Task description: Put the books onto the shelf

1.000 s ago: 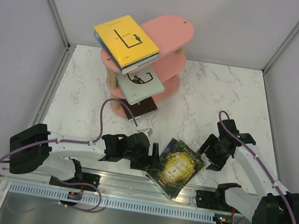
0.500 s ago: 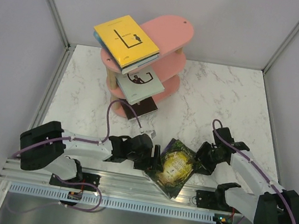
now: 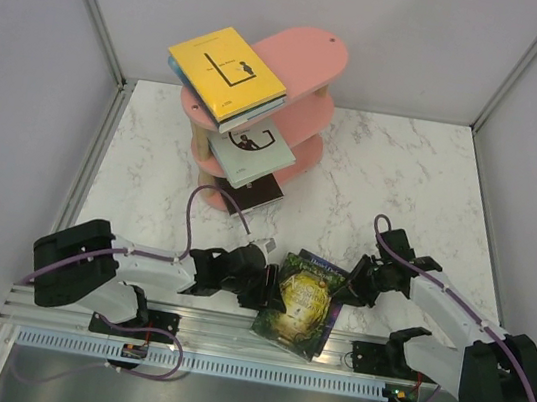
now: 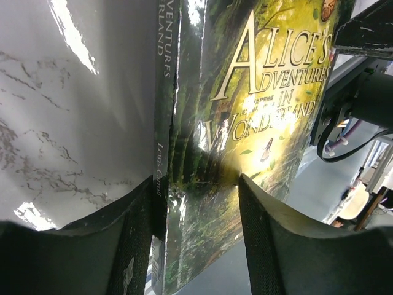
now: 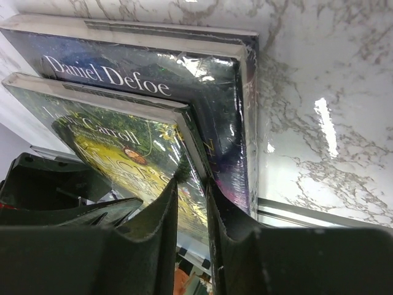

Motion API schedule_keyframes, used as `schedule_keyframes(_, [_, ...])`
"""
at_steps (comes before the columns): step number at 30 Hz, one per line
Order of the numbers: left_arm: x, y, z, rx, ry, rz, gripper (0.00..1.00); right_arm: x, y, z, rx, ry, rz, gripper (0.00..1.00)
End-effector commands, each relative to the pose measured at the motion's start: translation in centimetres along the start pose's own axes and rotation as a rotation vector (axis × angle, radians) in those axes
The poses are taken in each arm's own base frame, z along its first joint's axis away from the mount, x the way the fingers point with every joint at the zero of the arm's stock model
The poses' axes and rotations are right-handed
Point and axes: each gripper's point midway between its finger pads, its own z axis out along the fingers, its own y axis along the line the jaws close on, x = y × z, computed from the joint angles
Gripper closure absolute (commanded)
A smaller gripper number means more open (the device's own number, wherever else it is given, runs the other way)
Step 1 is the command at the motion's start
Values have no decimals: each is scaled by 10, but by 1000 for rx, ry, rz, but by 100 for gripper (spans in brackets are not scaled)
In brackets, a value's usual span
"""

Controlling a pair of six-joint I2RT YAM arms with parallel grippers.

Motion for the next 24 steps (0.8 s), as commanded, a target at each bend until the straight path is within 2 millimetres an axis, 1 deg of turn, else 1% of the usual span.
schedule_keyframes(1, [-16, -63, -13, 242, -57, -21, 80, 5, -16, 12, 52, 13, 15, 79])
schedule_keyframes(3, [-19, -68, -18, 266, -73, -25, 83, 5, -13, 13, 38, 13, 8, 79])
schedule_keyframes(4, [-22, -75, -24, 294, -90, -25, 87, 8, -10, 13, 26, 22, 0, 79])
schedule_keyframes(6, [-27, -81, -31, 328, -118, -38, 93, 7, -2, 14, -6, 17, -16, 79])
schedule_keyframes(7, [-28, -83, -33, 340, -128, -41, 97, 10, 3, 14, -28, 28, -29, 79])
schedule_keyframes(8, [-30, -89, -40, 371, -142, -47, 98, 11, 7, 14, -43, 27, -26, 78])
schedule_keyframes(11, [-34, -97, -51, 435, -178, -61, 96, 15, 18, 14, -83, 36, -50, 78])
schedule_keyframes(12, [-34, -94, -51, 441, -184, -65, 94, 16, 21, 14, -95, 37, -60, 78])
schedule_keyframes(13, [-36, -101, -56, 483, -198, -66, 89, 19, 24, 14, -103, 46, -73, 78])
schedule_keyframes(14, [-36, -101, -57, 497, -201, -79, 86, 21, 27, 14, -117, 54, -78, 78])
schedule_keyframes(15, [-34, -98, -57, 505, -200, -85, 84, 21, 30, 14, -128, 53, -82, 78])
schedule_keyframes(16, [-36, -105, -62, 549, -212, -87, 82, 24, 33, 14, -135, 59, -93, 78])
schedule_keyframes(17, [-37, -107, -64, 565, -214, -96, 82, 24, 36, 14, -148, 58, -100, 78])
schedule_keyframes(18, [-36, -106, -65, 571, -216, -101, 84, 25, 40, 13, -159, 61, -108, 78])
schedule_keyframes(19, [-36, -107, -65, 576, -215, -105, 94, 27, 40, 13, -161, 67, -115, 78])
schedule_keyframes(20, [-37, -107, -66, 576, -217, -107, 98, 27, 44, 11, -174, 67, -124, 79])
schedule_keyframes(22, [-38, -113, -69, 585, -223, -99, 98, 28, 47, 9, -183, 70, -136, 78])
schedule_keyframes(23, [-37, -108, -66, 548, -215, -102, 98, 28, 52, 5, -198, 65, -150, 75])
schedule_keyframes(24, [-39, -111, -68, 537, -227, -102, 98, 27, 55, 3, -203, 60, -161, 70])
